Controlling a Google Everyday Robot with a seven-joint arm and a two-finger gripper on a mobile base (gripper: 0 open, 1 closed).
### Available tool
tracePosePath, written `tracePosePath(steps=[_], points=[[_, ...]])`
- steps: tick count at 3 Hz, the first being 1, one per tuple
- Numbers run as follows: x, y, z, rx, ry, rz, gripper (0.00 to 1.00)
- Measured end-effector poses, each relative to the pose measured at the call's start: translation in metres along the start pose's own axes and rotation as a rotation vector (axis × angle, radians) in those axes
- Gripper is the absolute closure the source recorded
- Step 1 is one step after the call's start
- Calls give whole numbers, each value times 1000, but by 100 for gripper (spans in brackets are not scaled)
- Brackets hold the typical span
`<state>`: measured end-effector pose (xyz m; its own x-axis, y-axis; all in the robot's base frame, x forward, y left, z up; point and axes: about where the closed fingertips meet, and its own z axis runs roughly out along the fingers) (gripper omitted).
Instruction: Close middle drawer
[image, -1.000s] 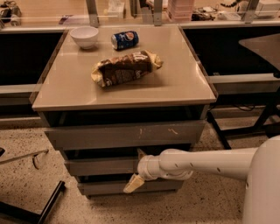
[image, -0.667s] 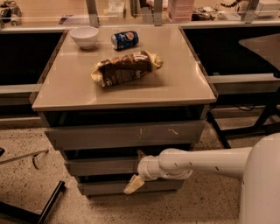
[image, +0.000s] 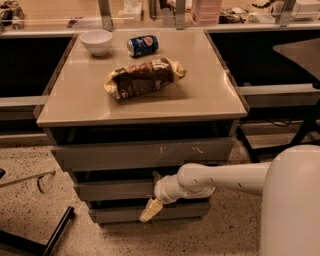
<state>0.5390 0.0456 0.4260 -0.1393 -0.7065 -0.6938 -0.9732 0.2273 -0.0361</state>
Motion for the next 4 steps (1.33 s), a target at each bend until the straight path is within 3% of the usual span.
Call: tracePosePath(steps=[1, 2, 3, 4], points=[[-10, 20, -6, -70, -7, -18, 0], [-26, 80, -43, -127, -35, -38, 0], [-26, 83, -44, -130, -34, -39, 0], [-29, 71, -44, -108, -42, -47, 0]])
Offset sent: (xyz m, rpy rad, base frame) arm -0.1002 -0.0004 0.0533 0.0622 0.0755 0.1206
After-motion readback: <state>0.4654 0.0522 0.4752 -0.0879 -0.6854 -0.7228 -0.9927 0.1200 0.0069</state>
